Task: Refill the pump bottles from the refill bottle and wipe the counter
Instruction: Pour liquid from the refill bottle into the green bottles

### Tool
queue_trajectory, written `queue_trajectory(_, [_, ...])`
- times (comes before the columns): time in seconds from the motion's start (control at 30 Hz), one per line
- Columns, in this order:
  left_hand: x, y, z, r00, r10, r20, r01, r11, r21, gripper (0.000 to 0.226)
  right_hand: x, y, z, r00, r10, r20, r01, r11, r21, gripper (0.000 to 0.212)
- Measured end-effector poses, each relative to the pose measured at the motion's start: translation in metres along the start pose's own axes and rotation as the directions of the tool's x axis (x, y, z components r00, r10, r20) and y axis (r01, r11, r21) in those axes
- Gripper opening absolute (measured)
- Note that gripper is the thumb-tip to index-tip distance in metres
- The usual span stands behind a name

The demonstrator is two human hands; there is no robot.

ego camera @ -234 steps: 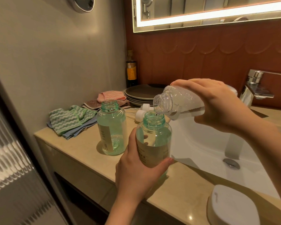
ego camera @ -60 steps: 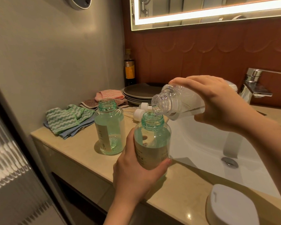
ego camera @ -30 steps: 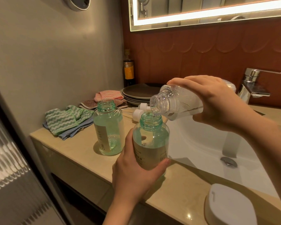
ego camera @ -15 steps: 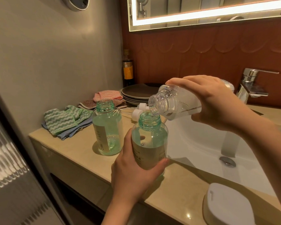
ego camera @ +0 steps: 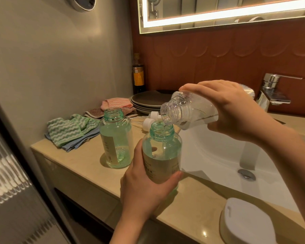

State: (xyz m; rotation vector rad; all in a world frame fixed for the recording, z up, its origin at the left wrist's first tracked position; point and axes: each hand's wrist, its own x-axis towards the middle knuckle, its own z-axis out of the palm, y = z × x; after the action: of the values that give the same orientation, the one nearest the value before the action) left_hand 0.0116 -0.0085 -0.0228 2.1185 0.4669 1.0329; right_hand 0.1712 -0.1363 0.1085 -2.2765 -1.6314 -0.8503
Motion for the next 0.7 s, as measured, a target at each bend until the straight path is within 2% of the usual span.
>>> queue_trajectory(0.7, [0.0005, 0.0026, -0.0006, 1.0, -0.003, -0.002, 0.003, 1.0, 0.004, 0.097, -0.001, -0.001, -0.0035, 1.0, 0.003, -0.004, -0.003, 1.0, 0.008, 0.098])
